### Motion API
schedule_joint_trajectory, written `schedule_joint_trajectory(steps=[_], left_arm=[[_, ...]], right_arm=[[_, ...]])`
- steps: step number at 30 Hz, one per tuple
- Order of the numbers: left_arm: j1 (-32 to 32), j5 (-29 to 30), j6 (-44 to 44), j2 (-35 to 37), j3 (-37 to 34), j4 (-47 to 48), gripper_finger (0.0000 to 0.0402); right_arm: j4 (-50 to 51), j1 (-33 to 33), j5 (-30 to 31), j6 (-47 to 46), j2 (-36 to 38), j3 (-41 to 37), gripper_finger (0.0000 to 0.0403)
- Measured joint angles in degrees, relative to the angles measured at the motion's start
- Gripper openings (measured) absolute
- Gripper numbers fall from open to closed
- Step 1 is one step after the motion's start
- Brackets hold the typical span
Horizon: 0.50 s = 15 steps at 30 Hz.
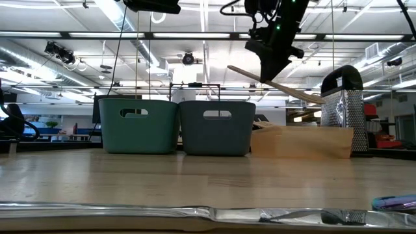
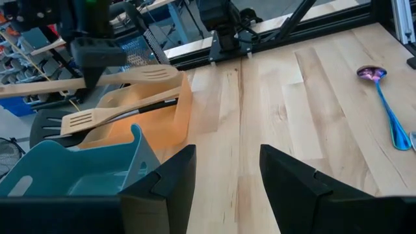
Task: Pick & Place Kitchen Items
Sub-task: Put the brown spatula into the orange bin
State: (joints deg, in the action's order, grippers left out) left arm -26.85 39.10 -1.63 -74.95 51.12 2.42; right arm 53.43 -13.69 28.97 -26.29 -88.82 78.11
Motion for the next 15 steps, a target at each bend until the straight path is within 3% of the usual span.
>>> schedule_joint_trajectory(steps=[6, 15], left_arm=[[0.0, 0.0, 0.1, 0.0, 0.0, 0.0, 0.0177], [0.0, 0.0, 1.1, 0.0, 0.0, 0.0, 0.0177]], right_arm=[[-3.4, -4.7, -3.2, 3.2, 0.0, -1.2, 0.0081], [-13.5, -12.4, -9.9, 6.4, 1.3, -9.7, 0.0081]])
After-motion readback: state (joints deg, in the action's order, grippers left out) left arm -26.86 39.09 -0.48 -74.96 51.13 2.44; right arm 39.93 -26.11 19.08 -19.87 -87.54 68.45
